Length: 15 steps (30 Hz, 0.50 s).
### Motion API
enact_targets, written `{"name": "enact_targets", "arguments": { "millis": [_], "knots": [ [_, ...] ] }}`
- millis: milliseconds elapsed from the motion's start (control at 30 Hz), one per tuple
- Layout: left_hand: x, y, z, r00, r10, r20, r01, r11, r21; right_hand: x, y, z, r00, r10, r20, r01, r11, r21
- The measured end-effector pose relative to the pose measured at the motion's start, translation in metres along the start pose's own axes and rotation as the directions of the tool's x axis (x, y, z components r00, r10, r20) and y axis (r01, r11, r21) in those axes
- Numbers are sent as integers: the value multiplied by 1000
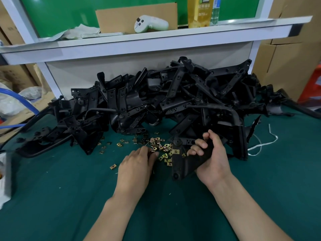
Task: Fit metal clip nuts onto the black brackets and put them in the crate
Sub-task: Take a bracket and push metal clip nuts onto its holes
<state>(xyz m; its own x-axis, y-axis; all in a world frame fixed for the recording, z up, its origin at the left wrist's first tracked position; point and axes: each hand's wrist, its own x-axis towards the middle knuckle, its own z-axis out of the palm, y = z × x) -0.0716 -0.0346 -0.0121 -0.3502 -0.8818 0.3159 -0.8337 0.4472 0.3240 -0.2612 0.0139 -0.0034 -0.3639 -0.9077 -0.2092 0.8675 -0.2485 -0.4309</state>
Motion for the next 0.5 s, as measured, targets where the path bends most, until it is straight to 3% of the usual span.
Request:
{"name": "enact_targets", "arguments": {
  "millis": [300,500],
  "knots": [
    [-4,3,-1,994,-47,-95,24,975,-222,-2,-1,2,1000,20,-7,-20,1000,-9],
    [-2,1,4,999,-35,-24,22,911,-412,-4,0,5,999,43,-9,-43,996,-78]
  ]
}}
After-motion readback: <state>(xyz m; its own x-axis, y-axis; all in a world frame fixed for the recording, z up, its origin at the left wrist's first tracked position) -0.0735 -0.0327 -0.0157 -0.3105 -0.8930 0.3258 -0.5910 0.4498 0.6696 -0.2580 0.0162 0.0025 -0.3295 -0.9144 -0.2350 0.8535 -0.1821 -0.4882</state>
